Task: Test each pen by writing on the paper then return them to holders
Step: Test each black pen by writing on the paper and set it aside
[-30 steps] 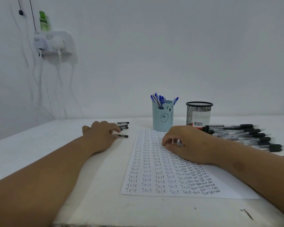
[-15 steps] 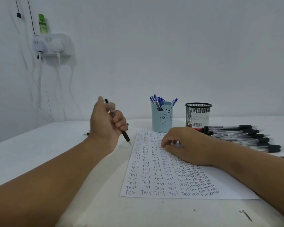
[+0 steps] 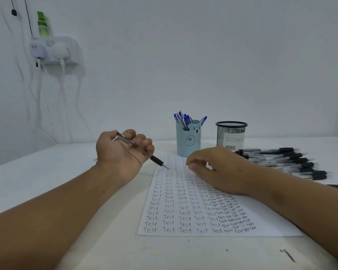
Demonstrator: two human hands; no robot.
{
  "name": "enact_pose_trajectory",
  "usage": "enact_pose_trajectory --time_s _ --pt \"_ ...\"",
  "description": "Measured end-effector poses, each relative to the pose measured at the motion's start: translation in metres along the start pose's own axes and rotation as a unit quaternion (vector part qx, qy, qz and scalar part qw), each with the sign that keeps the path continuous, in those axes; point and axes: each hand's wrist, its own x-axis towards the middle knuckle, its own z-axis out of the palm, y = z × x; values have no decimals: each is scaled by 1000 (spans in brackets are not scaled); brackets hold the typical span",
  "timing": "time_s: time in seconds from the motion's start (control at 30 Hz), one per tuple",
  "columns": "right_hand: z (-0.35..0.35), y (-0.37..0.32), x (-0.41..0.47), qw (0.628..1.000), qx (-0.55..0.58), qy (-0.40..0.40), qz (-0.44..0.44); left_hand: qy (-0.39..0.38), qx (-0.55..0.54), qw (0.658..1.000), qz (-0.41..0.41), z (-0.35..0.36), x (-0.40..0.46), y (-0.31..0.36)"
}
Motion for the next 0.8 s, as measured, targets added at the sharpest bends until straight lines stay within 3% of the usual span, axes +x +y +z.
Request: enact_pose_trajectory --time_s 0.3,0.47,0.57,0.7,0.8 --pt "8 -17 5 987 -38 116 -103 -88 23 993 -69 18 -13 -15" --pt "-1 -5 3 991 -62 112 -29 -88 224 969 -56 7 -8 -17" --pt "-6 6 -3 992 -56 103 43 -82 379 922 -2 0 -5 -23" --pt "-10 17 -5 983 6 138 122 -70 555 828 48 -3 -4 -23" --pt "-13 18 -3 947 200 157 194 -96 665 739 41 -11 -6 -18"
